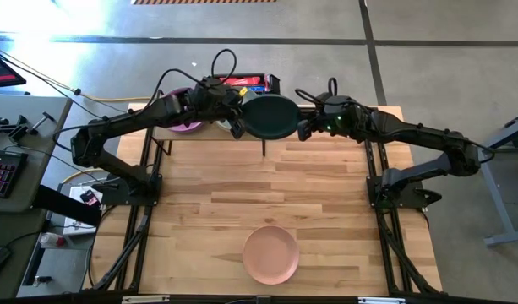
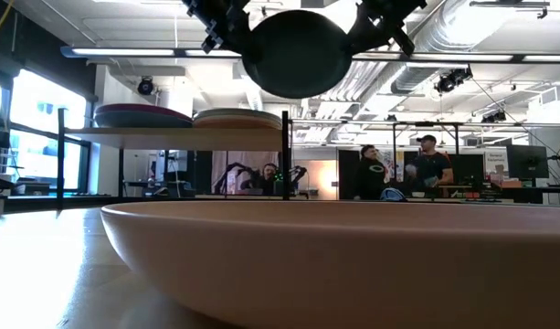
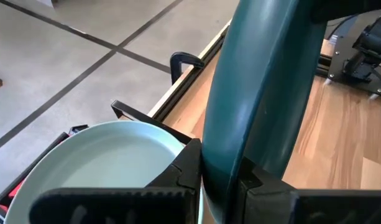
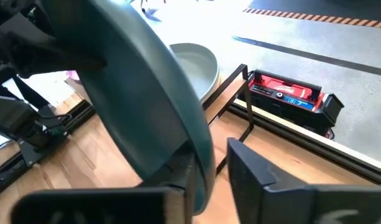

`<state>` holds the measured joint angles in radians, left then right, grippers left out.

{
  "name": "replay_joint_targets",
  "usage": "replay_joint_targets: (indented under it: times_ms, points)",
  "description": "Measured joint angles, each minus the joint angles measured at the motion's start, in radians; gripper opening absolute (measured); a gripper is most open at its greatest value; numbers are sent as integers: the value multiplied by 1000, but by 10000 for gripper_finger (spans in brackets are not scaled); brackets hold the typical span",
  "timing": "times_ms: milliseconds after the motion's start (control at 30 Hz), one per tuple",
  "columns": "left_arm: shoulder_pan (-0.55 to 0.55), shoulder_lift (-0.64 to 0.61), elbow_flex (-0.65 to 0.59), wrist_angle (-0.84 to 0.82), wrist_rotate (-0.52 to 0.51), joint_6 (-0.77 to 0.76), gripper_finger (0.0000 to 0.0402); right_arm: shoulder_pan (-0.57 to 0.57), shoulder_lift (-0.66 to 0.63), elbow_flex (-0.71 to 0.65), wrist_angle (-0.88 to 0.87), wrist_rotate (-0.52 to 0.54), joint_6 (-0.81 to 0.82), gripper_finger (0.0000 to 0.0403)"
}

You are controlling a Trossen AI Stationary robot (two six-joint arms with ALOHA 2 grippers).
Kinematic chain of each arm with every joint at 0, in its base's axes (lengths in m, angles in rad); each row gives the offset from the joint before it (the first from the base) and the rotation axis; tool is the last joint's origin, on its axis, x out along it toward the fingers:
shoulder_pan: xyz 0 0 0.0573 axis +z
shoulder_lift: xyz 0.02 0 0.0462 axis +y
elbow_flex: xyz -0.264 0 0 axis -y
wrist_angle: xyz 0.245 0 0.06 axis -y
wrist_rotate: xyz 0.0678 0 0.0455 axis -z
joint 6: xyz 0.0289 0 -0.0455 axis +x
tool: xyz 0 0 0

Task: Place and stack plates onto a shelf
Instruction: Stack the dark green plate on top of the violet plate on the shelf

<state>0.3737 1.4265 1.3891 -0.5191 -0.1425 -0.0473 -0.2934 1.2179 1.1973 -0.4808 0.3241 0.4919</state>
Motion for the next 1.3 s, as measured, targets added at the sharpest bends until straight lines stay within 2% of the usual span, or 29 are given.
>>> replay_joint_targets:
  times_ms: [200,367,567,733,1000,1133,1300]
  points:
    - [51,-40,1,-44,22,-39,21,-27,2,0,61,-11,-42,114]
    - [121,-110,-1,-136,7,-47,20,-58,0,0,181,-31,-178,136]
    - [211,-205,-1,-263,5,-107,20,-93,0,0,256,-48,-261,140]
    - [285,-285,0,-307,0,-186,20,-126,0,0,270,-48,-291,140]
    - [438,-388,1,-470,61,-336,20,-156,0,0,270,-54,-291,140]
    - [520,-407,1,-556,109,-389,21,-161,0,0,270,-55,-292,140]
    - [627,-393,1,-673,152,-386,21,-161,0,0,269,-55,-292,140]
